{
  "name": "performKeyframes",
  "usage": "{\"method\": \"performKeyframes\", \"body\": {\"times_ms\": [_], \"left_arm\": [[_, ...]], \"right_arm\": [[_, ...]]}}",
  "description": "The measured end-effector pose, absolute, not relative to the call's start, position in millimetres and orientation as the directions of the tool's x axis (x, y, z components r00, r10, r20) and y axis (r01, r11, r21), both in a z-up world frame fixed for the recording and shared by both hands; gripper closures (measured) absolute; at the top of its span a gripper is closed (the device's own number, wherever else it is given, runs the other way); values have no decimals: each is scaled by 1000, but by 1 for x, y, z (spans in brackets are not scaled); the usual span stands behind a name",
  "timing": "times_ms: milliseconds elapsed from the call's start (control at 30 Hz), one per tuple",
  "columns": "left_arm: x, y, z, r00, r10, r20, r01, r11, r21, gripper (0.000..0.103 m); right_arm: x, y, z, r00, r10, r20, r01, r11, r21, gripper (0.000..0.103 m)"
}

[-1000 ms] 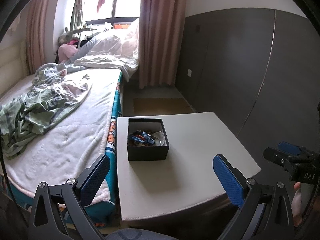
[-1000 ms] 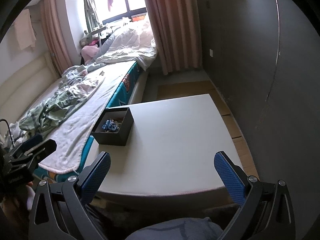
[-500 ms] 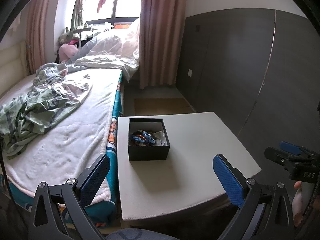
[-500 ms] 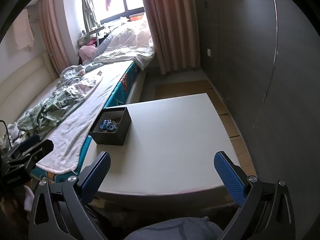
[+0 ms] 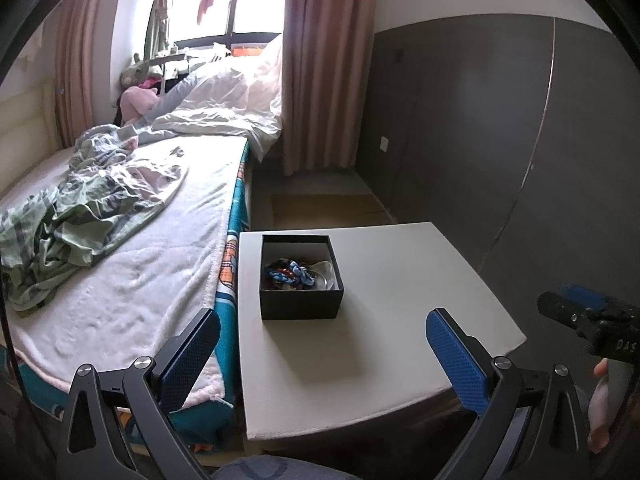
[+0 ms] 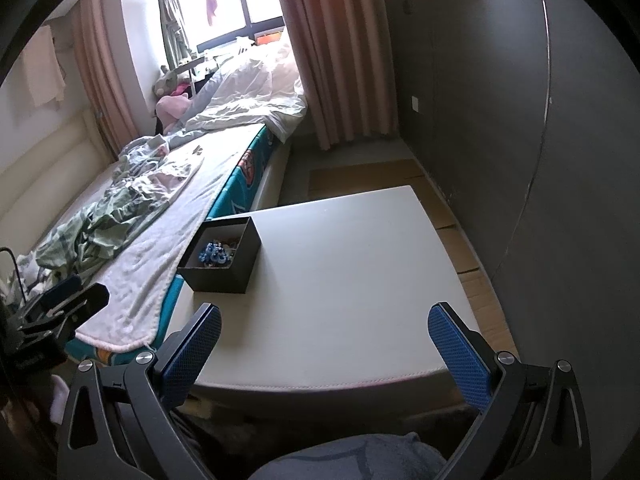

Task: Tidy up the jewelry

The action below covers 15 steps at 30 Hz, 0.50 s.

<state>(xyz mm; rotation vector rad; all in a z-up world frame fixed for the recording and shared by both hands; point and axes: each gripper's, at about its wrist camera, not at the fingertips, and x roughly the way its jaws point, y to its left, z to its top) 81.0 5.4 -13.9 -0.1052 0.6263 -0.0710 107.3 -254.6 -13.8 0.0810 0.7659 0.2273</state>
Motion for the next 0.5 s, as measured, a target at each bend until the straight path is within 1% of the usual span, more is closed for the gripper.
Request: {"method": "performKeyframes", "body": {"times_ms": [233, 500], "left_arm": [[83, -1, -13, 811, -57, -582, 19, 997, -71, 1], [82, -4, -13, 814, -65, -577, 38, 998, -60, 1]], "right_arm": [[107, -254, -14, 697, 232, -678, -173, 973, 154, 0], [108, -256, -14, 696, 233, -679, -174, 972, 155, 0]]}}
